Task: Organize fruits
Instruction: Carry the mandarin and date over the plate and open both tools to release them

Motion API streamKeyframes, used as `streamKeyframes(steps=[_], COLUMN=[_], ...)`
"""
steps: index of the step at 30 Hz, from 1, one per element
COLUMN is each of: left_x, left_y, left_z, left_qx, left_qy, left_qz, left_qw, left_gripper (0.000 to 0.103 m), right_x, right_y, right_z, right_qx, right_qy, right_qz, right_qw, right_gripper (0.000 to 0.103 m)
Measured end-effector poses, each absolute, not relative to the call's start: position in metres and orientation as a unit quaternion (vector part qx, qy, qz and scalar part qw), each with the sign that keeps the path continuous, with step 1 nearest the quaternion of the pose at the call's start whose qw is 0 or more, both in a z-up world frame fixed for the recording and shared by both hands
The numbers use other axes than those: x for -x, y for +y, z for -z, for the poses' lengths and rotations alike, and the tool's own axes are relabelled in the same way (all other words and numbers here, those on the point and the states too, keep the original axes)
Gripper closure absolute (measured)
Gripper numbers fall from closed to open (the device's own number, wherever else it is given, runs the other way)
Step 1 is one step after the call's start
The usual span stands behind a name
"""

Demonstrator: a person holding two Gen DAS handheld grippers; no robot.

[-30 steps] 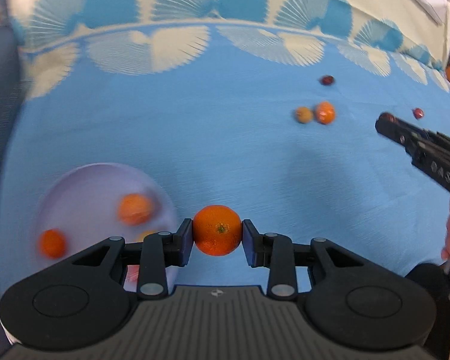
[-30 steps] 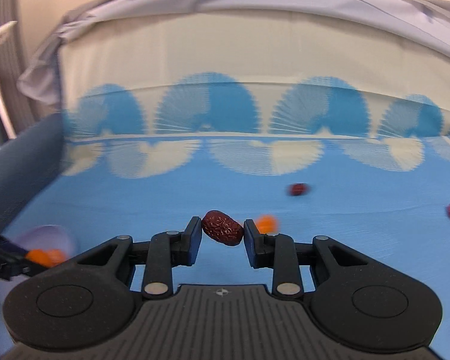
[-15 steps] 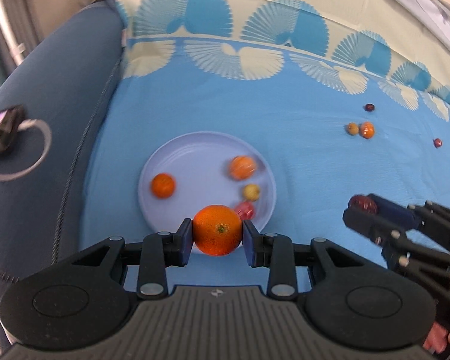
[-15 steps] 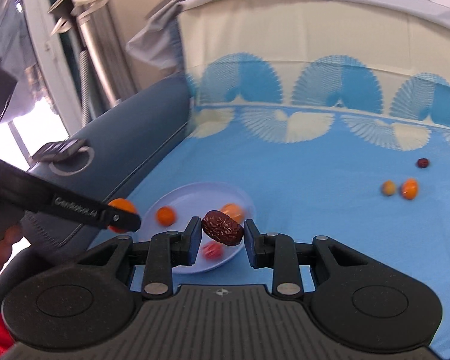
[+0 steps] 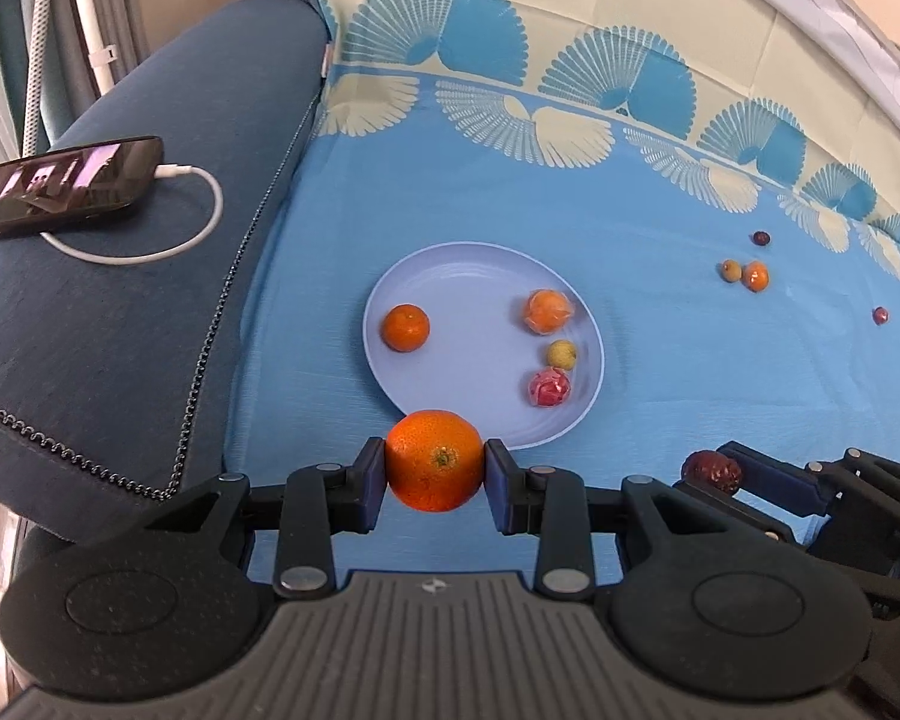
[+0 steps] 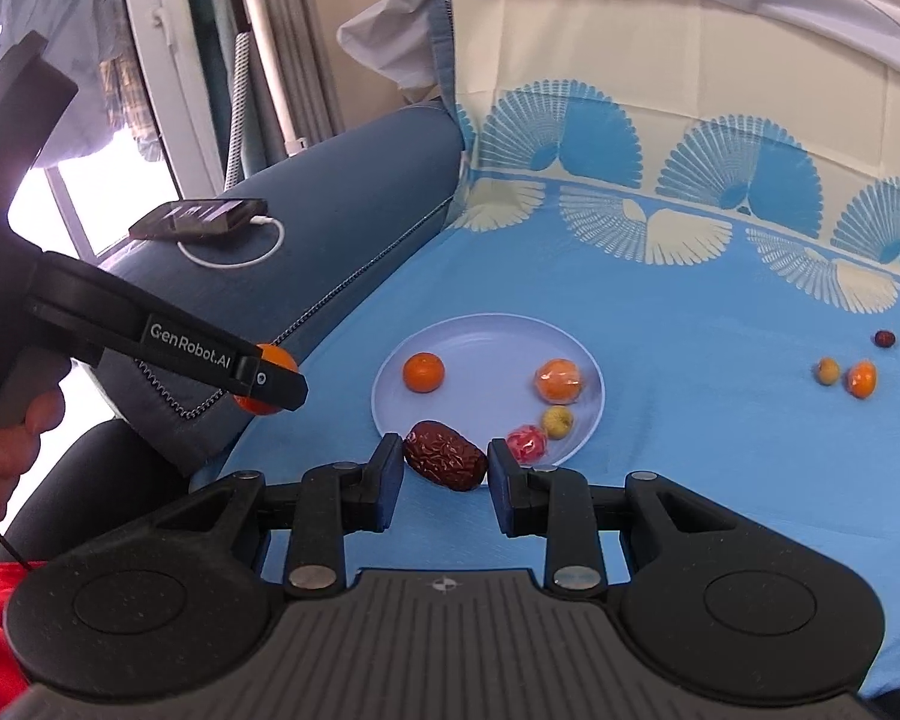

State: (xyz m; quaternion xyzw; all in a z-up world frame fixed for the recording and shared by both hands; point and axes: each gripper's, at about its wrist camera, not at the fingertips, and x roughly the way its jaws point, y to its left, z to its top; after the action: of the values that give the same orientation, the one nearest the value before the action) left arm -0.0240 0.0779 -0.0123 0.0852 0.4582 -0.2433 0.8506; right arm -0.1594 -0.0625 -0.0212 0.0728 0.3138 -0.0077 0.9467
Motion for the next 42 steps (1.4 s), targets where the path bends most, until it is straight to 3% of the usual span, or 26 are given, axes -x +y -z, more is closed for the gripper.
streamKeyframes(steps=[42], left_x=[-0.006], left_y=[0.074], left_z=[0.011], left_qx=[-0.073], left_qy=[0.457], left_qz=[0.24], left_qw=[0.853], left_gripper=[0.065], right_x=[0.132], right_y=[-0.07], right_z=[0.027], right_qx=[-0.079], right_qy=[0.325], right_qz=[0.021], right_qw=[0.942], right_gripper=[0.071])
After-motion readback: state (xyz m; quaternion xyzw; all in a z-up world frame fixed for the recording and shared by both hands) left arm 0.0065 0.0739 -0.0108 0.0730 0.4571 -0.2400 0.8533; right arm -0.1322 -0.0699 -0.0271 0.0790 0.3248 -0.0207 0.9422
